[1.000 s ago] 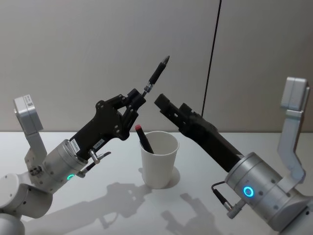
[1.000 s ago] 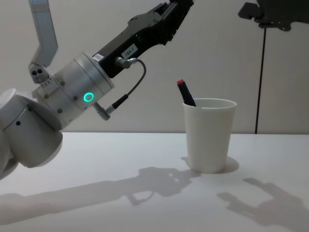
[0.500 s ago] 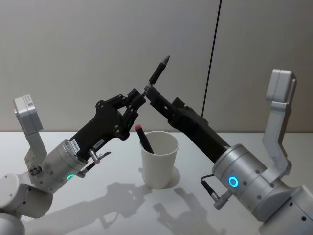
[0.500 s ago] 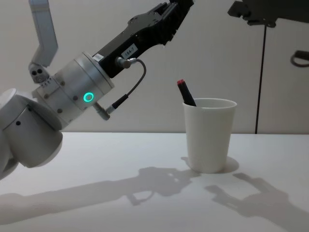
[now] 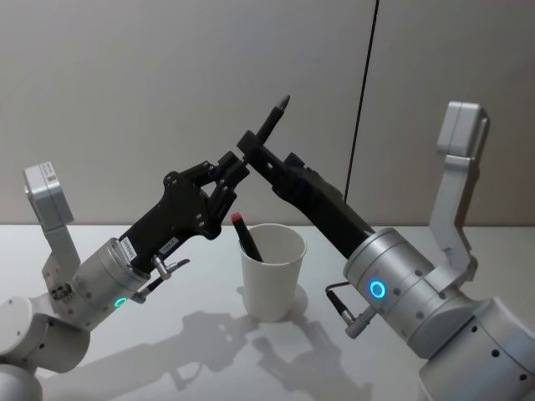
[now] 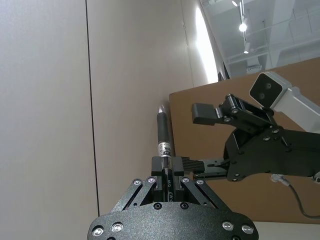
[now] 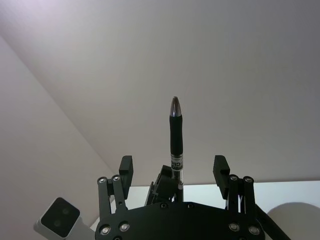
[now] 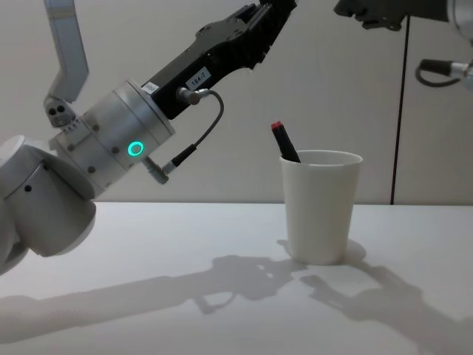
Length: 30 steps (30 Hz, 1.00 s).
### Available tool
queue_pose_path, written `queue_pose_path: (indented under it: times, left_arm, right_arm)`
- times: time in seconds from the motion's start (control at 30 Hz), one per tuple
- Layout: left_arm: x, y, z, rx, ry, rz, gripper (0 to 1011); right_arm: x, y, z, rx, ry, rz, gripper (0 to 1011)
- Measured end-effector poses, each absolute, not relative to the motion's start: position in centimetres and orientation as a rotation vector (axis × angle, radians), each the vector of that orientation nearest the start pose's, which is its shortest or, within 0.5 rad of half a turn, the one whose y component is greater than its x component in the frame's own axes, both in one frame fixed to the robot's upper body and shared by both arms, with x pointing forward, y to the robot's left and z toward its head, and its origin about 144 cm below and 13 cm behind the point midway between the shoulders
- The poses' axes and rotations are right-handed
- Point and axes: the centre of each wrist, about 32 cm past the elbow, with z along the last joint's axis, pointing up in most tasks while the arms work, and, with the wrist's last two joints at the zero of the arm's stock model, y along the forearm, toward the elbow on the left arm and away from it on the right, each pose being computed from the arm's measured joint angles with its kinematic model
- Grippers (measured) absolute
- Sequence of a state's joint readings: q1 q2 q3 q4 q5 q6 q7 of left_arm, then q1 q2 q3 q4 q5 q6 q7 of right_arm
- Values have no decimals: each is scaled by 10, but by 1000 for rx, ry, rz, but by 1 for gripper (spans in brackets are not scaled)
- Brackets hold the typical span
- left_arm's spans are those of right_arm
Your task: Place the pen into the pen holder.
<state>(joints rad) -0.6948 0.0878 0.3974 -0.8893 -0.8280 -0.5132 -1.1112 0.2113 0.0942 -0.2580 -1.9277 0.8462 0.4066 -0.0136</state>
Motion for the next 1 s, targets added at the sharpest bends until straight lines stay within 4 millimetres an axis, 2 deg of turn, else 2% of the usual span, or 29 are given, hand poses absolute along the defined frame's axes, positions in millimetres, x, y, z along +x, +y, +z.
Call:
queue_pose_path:
  times: [1.0]
  left_arm:
    - [631,176,1207,-628,-260,347,124]
  right_arm:
    - [480,-147,1317,449,412,-953,1001]
